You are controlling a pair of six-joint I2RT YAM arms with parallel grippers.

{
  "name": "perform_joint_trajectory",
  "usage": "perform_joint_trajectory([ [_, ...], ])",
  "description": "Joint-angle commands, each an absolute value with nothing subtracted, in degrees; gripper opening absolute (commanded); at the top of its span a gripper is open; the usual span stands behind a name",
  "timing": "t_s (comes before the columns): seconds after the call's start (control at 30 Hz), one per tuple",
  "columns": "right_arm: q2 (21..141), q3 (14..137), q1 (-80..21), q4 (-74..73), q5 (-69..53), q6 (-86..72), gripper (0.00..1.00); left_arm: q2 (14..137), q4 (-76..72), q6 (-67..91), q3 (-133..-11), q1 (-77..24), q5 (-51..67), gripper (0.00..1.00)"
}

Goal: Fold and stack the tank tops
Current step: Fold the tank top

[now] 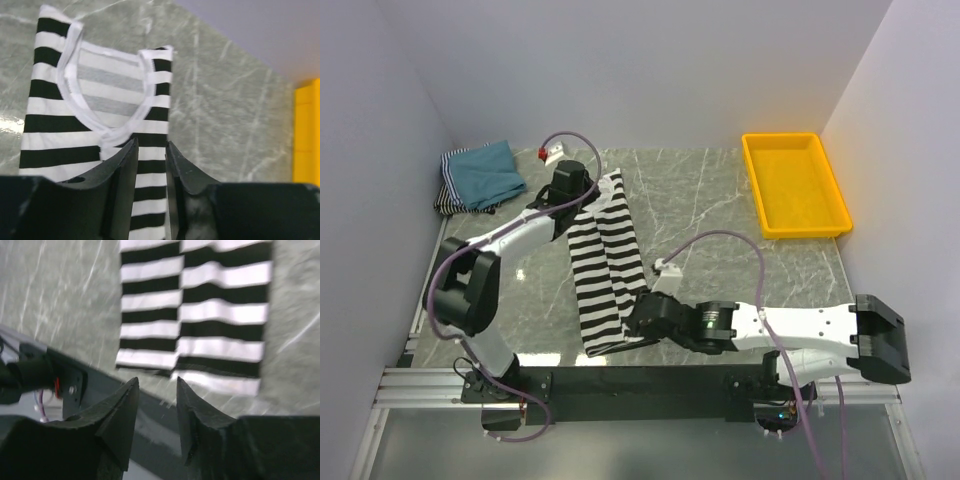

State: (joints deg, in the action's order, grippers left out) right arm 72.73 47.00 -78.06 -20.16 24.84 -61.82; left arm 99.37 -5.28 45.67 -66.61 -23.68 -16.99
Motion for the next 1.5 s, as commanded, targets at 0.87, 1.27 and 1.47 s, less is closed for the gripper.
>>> perform_joint_trajectory([
  [0.87,79.01,29.44,-70.92,-1.84,11.86,-58.62,0.45,75.95,-3.17,66.45,-31.73,-49.65,-9.67,0.11],
  [1.27,71.48,29.44,-71.28,-4.57,13.18,-59.76,0.55,73.48,4.57,70.83,-28.66,-56.60,-10.37,0.01],
  [1.47,64.26,29.27,-70.93,-7.56,16.43,-60.73,0.61,69.27,6.05,72.68,-24.44,-57.66,-10.28,0.01],
])
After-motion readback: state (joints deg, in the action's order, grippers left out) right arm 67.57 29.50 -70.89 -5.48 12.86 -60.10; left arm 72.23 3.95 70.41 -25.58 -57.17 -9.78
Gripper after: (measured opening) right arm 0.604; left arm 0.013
